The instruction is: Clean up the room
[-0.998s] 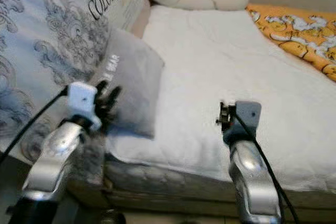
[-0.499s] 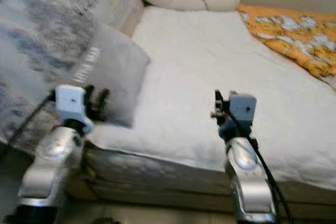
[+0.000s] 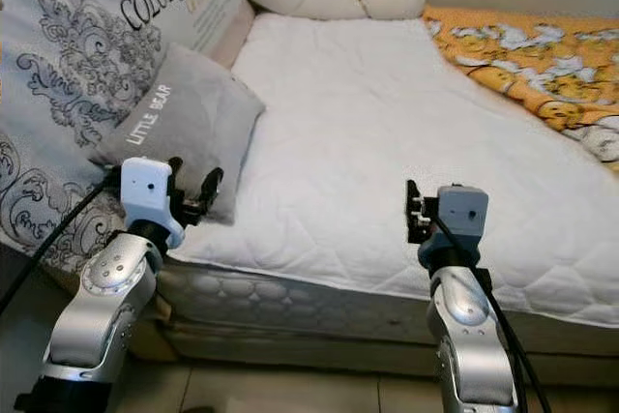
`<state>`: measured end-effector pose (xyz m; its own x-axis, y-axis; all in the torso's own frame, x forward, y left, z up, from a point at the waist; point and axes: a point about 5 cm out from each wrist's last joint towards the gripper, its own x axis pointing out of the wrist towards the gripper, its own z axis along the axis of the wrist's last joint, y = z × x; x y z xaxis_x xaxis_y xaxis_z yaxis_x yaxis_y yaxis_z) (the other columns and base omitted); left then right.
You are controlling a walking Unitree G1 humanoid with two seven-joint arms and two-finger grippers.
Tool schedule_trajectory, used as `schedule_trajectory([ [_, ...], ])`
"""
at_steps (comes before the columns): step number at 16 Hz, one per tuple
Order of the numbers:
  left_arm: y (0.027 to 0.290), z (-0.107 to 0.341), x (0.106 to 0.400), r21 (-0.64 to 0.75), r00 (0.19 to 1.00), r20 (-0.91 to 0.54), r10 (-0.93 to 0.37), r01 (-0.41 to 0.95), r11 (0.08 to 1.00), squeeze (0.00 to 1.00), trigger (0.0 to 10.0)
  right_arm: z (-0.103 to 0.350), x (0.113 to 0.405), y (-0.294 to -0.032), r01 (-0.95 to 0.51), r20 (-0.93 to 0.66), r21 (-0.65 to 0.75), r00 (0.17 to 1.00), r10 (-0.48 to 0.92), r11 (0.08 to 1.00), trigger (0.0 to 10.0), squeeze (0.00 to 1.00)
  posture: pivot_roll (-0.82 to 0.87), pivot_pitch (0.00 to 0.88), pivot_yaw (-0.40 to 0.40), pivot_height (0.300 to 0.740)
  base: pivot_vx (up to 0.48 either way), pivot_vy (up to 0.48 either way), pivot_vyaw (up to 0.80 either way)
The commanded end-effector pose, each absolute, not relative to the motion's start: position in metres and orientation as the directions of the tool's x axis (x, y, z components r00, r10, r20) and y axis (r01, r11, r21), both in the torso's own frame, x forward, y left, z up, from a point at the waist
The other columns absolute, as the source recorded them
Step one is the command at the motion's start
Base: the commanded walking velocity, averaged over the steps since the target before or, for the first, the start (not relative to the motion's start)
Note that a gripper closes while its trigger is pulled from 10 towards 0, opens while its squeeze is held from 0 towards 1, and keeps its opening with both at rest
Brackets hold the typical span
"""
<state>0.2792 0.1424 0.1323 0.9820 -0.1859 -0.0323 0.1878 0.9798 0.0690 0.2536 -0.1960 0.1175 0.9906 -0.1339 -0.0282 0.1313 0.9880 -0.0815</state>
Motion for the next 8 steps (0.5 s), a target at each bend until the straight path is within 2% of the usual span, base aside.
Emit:
schedule_trajectory([
  [1, 0.1456, 0.1364, 0.2793, 0.071, 0.986, -0.026, -0.165, 0.167, 0.983, 1.00, 10.0, 0.1181, 0.2529, -0.1975, 0.135, -0.029, -0.075, 0.990, -0.137, 0.988, 10.0, 1.00, 0.01, 0.013, -0.018, 0.740, 0.000, -0.349, 0.00],
  [3, 0.1457, 0.1354, 0.2789, 0.066, 0.986, -0.030, -0.162, 0.163, 0.984, 1.00, 10.0, 0.1190, 0.2535, -0.1952, 0.123, -0.027, -0.030, 0.992, -0.124, 0.992, 10.0, 1.00, 0.01, 0.011, -0.018, 0.740, 0.000, -0.480, 0.00],
  [7, 0.1448, 0.1359, 0.2798, 0.083, 0.987, -0.032, -0.157, 0.159, 0.984, 1.00, 10.0, 0.1158, 0.2565, -0.1898, 0.117, -0.047, -0.036, 0.992, -0.119, 0.992, 10.0, 1.00, 0.03, 0.007, -0.032, 0.740, 0.000, -0.480, 0.00],
  [8, 0.1449, 0.1366, 0.2792, 0.085, 0.987, -0.031, -0.156, 0.158, 0.984, 1.00, 10.0, 0.1148, 0.2571, -0.1882, 0.110, -0.054, -0.035, 0.992, -0.112, 0.993, 10.0, 0.00, 0.03, 0.009, -0.035, 0.740, 0.000, -0.480, 0.00],
])
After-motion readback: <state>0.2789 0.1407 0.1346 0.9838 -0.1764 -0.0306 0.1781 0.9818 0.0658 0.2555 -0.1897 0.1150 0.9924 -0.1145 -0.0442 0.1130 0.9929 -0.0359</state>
